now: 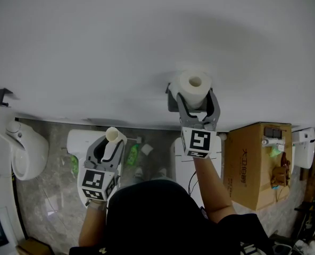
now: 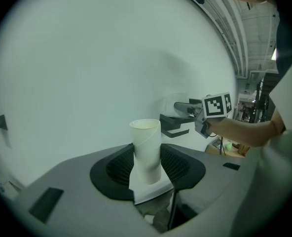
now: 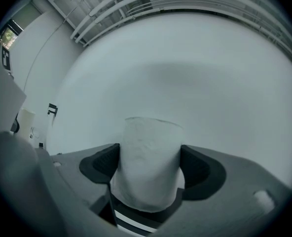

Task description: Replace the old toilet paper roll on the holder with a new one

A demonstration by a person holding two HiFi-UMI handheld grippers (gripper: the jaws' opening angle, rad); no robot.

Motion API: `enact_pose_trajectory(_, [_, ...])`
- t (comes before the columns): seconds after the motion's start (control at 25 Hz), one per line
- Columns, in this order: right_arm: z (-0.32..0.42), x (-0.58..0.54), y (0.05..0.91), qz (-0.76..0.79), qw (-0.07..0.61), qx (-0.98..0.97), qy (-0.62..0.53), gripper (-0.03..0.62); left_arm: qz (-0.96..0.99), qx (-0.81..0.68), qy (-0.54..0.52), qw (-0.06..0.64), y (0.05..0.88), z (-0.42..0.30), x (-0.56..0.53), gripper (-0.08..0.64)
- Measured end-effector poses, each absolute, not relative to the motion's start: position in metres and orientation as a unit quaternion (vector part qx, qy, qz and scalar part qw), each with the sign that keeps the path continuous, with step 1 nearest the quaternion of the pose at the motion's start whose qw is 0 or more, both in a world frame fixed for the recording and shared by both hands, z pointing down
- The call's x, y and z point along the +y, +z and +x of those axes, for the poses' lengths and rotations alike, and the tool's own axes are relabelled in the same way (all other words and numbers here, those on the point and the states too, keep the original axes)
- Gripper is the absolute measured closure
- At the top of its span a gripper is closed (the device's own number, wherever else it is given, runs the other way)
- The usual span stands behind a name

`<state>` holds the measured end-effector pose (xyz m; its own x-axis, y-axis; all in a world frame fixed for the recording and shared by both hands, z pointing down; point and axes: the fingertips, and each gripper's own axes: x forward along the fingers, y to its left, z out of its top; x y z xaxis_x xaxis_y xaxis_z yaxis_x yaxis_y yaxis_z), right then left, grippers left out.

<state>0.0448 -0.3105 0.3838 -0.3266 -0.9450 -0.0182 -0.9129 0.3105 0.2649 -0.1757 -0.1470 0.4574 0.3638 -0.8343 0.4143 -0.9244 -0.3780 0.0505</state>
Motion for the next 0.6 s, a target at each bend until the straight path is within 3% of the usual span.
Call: enact_pose_trajectory(0.6, [0.057, -0.313, 0.398, 0.588, 0.059, -0.802, -0.082, 0.202, 0.812, -0.541, 0.155, 0.155, 0.462, -0.175, -0.140, 0.377])
